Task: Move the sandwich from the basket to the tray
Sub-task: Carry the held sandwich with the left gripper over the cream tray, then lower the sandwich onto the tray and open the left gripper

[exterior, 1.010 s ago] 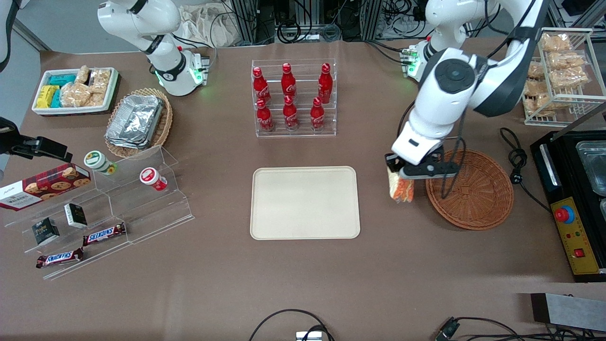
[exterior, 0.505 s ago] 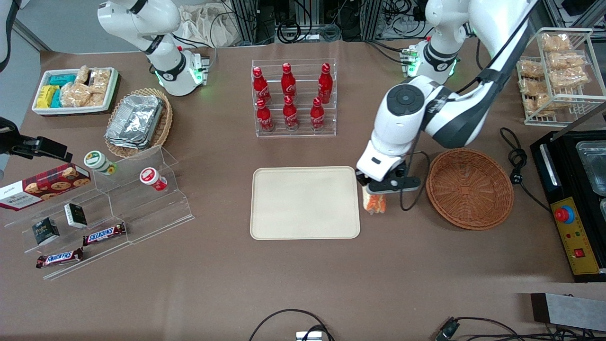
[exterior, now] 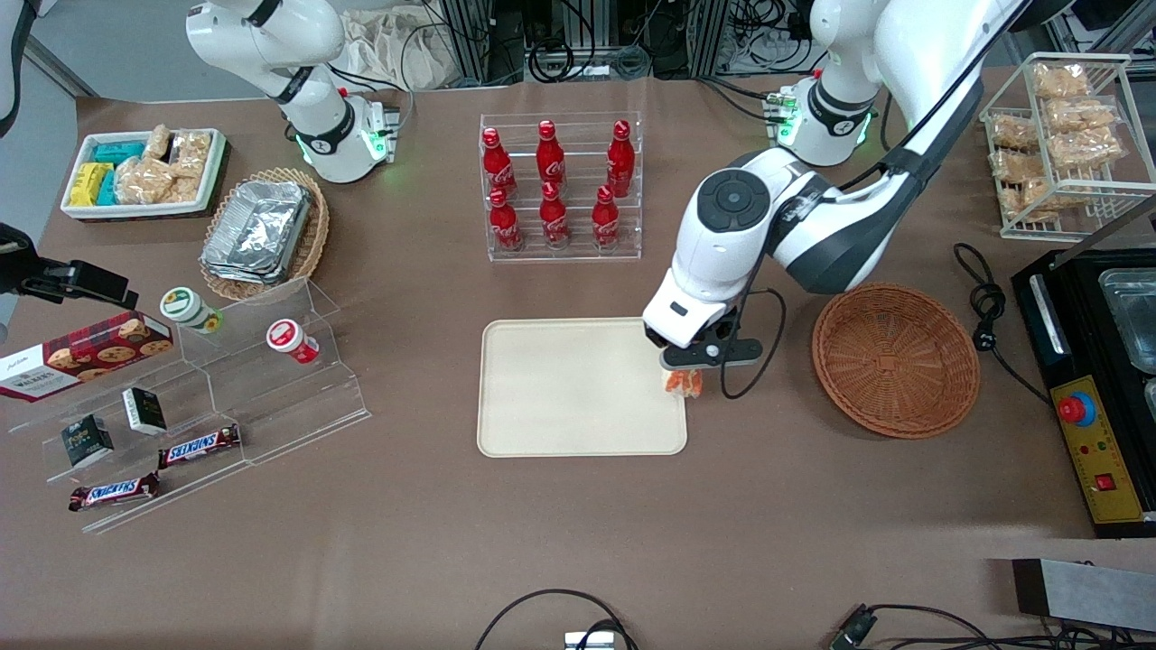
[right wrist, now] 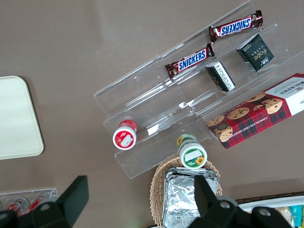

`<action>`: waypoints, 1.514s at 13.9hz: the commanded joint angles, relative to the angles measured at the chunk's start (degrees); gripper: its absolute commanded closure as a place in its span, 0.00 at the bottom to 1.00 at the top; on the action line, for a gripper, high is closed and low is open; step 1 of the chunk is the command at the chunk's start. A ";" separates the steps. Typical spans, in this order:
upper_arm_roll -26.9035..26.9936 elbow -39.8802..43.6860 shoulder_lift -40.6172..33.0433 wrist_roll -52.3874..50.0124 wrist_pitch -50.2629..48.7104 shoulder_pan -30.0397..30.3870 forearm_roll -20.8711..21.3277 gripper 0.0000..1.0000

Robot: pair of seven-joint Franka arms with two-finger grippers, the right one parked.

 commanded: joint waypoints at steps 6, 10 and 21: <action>0.09 7.94 11.66 -2.39 -1.50 -6.47 1.93 1.00; 0.10 8.29 15.69 -3.00 -1.32 -6.47 7.46 1.00; 5.61 12.24 21.42 -6.26 0.88 -12.16 13.27 1.00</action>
